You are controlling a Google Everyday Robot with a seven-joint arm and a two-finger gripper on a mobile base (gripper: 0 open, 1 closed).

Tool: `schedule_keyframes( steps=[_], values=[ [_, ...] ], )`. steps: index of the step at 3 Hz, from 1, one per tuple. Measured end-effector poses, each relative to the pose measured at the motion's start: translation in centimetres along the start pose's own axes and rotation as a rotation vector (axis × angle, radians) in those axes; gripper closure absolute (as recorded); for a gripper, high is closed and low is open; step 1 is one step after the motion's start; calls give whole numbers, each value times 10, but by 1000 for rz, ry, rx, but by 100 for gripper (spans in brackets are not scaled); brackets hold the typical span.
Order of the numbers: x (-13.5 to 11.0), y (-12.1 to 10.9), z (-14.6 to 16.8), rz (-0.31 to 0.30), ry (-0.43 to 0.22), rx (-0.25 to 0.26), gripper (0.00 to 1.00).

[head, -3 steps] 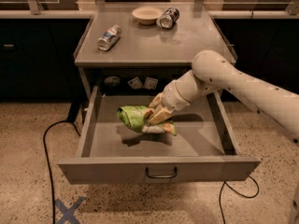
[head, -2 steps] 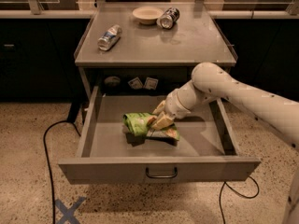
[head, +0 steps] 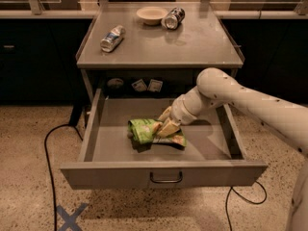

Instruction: Place green rice chip bag into top drawer

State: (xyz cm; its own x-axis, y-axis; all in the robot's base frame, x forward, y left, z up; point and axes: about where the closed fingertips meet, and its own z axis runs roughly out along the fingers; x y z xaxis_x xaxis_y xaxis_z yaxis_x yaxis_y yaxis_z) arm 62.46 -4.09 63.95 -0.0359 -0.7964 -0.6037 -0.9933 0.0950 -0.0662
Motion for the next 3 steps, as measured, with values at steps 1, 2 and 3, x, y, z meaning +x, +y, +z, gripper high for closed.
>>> schedule_keyframes(
  steps=[1, 2, 3],
  values=[
    [0, 0, 0, 0, 0, 0, 81],
    [0, 0, 0, 0, 0, 0, 58],
    [0, 0, 0, 0, 0, 0, 35]
  ],
)
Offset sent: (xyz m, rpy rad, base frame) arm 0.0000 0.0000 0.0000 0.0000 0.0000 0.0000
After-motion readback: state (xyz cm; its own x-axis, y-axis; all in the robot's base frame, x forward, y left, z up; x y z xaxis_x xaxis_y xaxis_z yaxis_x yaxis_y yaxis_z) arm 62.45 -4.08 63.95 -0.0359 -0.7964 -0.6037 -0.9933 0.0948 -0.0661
